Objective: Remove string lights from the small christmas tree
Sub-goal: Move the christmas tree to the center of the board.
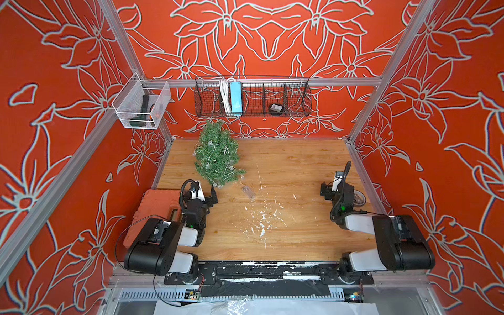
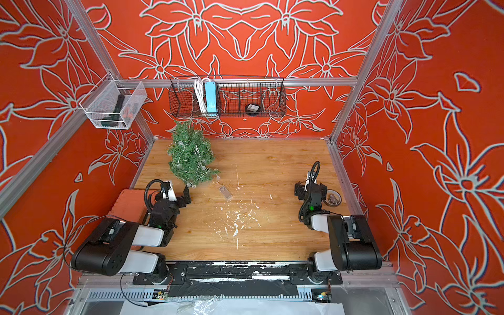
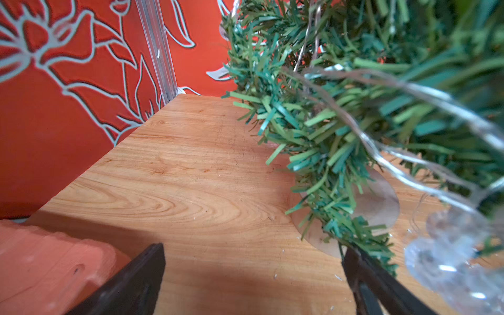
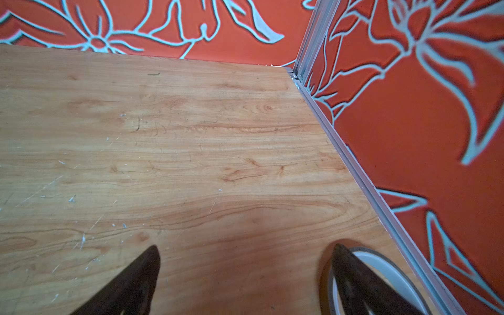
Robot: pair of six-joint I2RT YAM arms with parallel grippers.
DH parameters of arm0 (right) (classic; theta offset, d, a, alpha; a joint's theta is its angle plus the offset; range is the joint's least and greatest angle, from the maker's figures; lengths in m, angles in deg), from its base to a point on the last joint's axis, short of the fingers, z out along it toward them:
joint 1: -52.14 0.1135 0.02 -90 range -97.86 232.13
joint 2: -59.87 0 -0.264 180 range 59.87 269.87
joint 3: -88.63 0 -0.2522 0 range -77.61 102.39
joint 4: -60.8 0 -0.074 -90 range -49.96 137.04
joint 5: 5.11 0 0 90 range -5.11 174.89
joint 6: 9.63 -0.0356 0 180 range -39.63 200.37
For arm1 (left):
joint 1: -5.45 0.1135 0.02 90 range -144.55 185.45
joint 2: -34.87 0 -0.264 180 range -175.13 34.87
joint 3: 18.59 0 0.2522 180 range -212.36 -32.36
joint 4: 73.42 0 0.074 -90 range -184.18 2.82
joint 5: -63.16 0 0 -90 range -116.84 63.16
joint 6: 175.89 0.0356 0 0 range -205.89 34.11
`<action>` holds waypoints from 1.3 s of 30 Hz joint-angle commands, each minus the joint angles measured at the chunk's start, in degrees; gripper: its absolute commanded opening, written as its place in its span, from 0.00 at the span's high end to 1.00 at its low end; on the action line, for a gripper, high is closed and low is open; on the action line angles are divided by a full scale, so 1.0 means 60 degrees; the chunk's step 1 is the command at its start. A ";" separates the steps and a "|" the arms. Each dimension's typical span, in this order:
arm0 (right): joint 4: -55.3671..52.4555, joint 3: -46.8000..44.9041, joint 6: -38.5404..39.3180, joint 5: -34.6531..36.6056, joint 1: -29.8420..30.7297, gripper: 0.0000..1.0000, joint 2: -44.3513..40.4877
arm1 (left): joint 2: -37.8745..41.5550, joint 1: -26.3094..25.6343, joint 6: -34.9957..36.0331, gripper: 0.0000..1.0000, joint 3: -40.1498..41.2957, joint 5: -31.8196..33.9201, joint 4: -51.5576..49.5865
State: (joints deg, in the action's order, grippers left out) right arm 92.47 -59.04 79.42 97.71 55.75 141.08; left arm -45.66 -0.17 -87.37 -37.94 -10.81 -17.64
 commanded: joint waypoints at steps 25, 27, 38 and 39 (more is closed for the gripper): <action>0.0115 -0.0065 0.0027 -0.0130 -0.0032 0.02 -0.0058 | -0.0039 -0.0036 0.0055 0.01 -0.0036 0.0109 0.0312; 0.0111 -0.0062 0.0019 -0.0130 -0.0036 0.02 -0.0058 | -0.0035 -0.0043 0.0055 0.01 -0.0036 0.0111 0.0319; 0.0131 -0.0073 0.0015 -0.0131 -0.0063 0.02 -0.0076 | 0.0012 -0.0032 0.0055 0.01 0.0014 0.0173 0.0410; 0.0320 -0.0159 -0.0058 0.0135 -0.0047 0.02 -0.0166 | 0.0143 -0.0082 0.0007 0.01 0.0027 0.0437 0.0342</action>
State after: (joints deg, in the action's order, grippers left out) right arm 92.53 -59.06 79.40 97.82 55.77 141.06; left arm -45.64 -0.22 -87.37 -37.94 -10.37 -17.62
